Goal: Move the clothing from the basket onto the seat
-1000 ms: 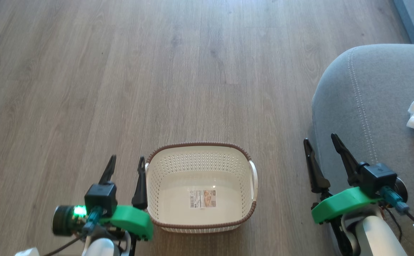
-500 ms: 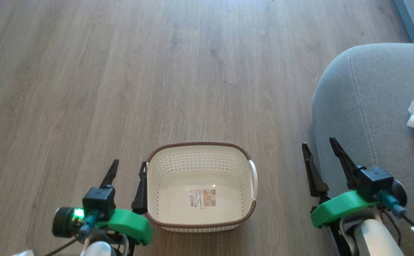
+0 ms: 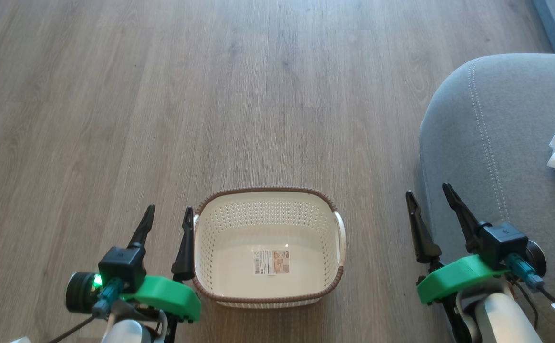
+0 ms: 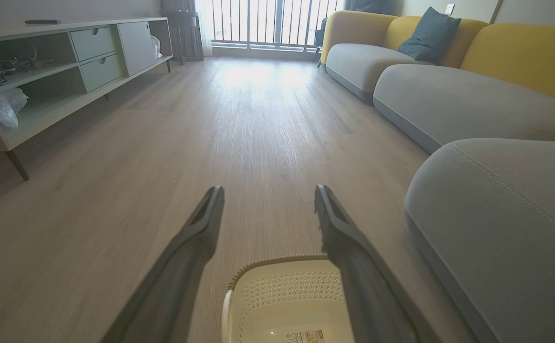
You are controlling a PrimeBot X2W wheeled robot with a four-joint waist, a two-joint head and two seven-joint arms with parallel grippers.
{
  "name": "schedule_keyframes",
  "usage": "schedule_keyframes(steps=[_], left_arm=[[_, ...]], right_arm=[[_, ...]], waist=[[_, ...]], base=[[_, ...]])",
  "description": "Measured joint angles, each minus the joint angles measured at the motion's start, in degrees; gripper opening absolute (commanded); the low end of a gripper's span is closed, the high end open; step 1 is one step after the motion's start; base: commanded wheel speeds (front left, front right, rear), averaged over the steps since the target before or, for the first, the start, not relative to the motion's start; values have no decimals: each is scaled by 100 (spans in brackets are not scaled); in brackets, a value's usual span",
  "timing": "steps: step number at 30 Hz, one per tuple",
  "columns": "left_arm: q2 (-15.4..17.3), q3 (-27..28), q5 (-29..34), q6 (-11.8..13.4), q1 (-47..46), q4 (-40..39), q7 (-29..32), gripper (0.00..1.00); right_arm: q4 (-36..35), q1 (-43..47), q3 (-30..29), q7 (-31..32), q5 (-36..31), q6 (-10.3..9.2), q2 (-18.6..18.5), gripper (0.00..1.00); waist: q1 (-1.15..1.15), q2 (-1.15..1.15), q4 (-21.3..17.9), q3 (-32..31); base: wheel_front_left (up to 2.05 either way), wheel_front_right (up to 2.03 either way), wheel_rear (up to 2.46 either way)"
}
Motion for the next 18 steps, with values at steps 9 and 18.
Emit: schedule_keyframes(steps=[9, 18], left_arm=[[-1, 82, -292, -158, 19, 145, 0, 100], [-1, 107, -457, -252, 137, 499, 1, 0]], right_arm=[[20, -2, 5, 0, 0, 0, 3, 100], [327, 82, 26, 7, 5, 1, 7, 0]], waist=[[0, 0, -2, 8], [0, 0, -9, 6]], base=[[0, 0, 0], [0, 0, 0]])
